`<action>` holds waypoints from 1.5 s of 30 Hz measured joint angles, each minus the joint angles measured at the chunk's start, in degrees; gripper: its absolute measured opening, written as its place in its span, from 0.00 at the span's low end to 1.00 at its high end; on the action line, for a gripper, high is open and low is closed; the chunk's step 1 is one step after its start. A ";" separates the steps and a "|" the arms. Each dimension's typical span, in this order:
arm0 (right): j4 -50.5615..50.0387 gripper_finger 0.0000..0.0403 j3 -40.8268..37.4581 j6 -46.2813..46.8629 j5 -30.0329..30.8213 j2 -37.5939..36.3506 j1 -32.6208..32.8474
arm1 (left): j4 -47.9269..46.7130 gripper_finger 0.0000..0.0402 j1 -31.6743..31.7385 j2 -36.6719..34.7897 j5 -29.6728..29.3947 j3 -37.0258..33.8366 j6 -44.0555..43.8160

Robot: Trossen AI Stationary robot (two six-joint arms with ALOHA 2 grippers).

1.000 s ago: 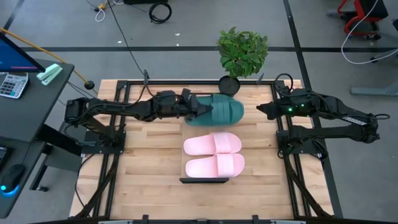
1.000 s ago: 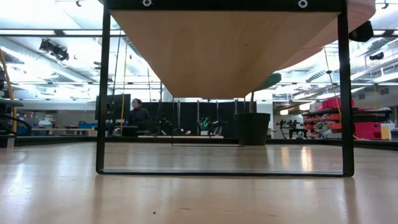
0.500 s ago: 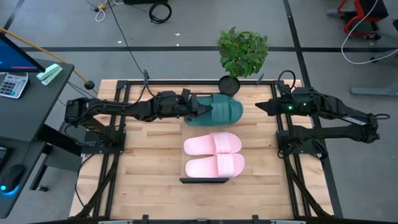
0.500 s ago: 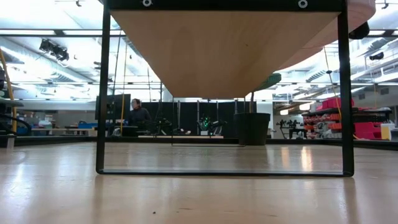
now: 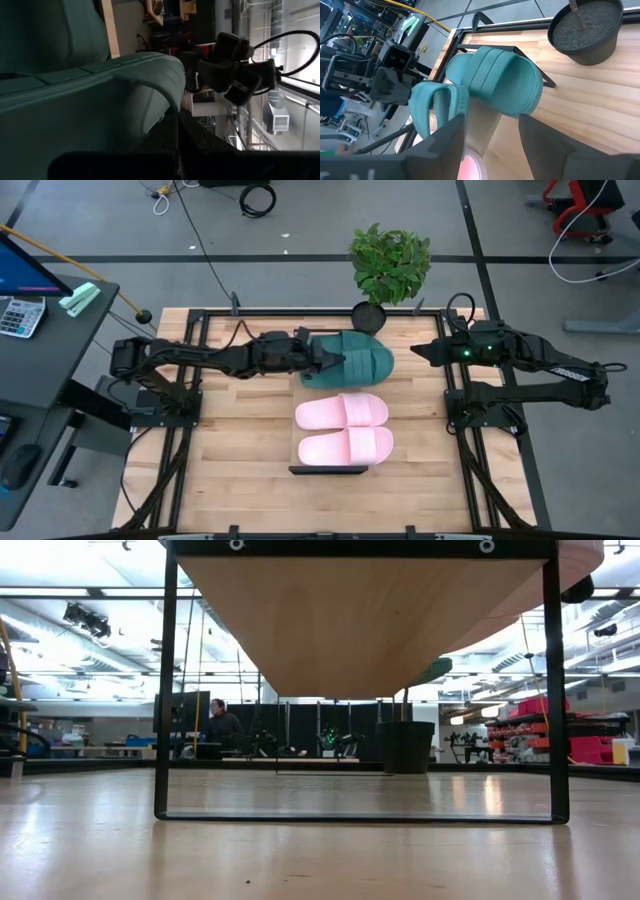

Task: Pick and place slides into the shelf
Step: Put the green slide on the shelf

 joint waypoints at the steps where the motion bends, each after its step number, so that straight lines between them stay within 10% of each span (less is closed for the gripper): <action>1: 0.01 0.48 0.00 0.01 0.00 0.00 0.01 | 0.08 0.00 -0.06 0.12 -0.02 -0.01 -0.29; 45: 0.12 0.48 -0.02 -3.32 -1.17 0.46 0.00 | -4.78 0.01 -1.05 2.76 2.49 0.11 -3.02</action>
